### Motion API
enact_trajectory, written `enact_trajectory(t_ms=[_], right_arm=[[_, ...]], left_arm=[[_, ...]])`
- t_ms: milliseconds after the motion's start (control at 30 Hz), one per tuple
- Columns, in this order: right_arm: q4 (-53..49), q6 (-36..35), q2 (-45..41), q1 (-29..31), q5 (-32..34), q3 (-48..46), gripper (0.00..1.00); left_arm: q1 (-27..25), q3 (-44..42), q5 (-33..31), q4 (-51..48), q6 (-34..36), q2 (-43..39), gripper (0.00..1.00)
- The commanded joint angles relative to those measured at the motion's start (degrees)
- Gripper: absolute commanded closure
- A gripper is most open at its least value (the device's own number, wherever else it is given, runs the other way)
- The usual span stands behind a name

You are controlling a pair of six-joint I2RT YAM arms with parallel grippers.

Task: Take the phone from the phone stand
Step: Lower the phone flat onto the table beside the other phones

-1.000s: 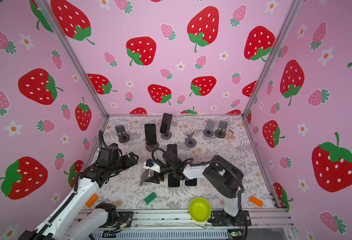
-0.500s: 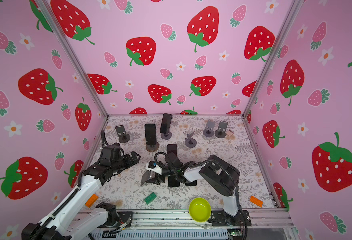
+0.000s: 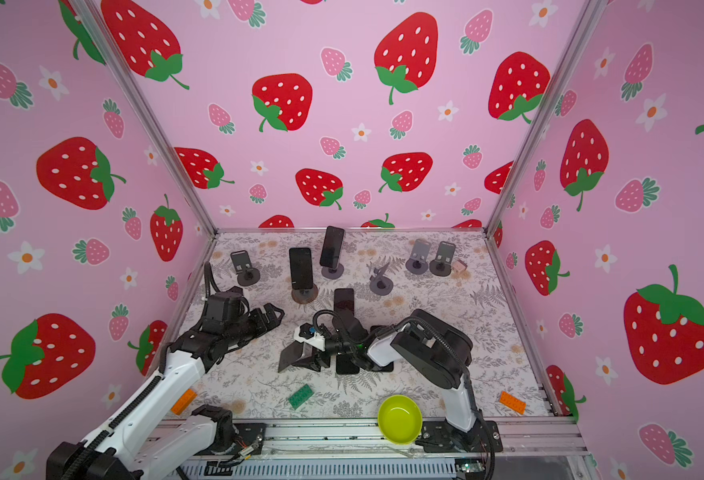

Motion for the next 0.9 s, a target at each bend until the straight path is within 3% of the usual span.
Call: enact_trajectory(t_ms=[0, 867], right_arm=[[0.75, 1.11, 1.96, 0.42, 0.01, -0.97, 0.26], [0.96, -0.53, 8.06, 0.65, 2.54, -1.24, 0.26]], left_arm=[[0.30, -0.60, 0.26, 0.79, -0.81, 0.10, 0.01], [0.32, -3.09, 0.24, 2.71, -2.04, -0.75, 0.01]])
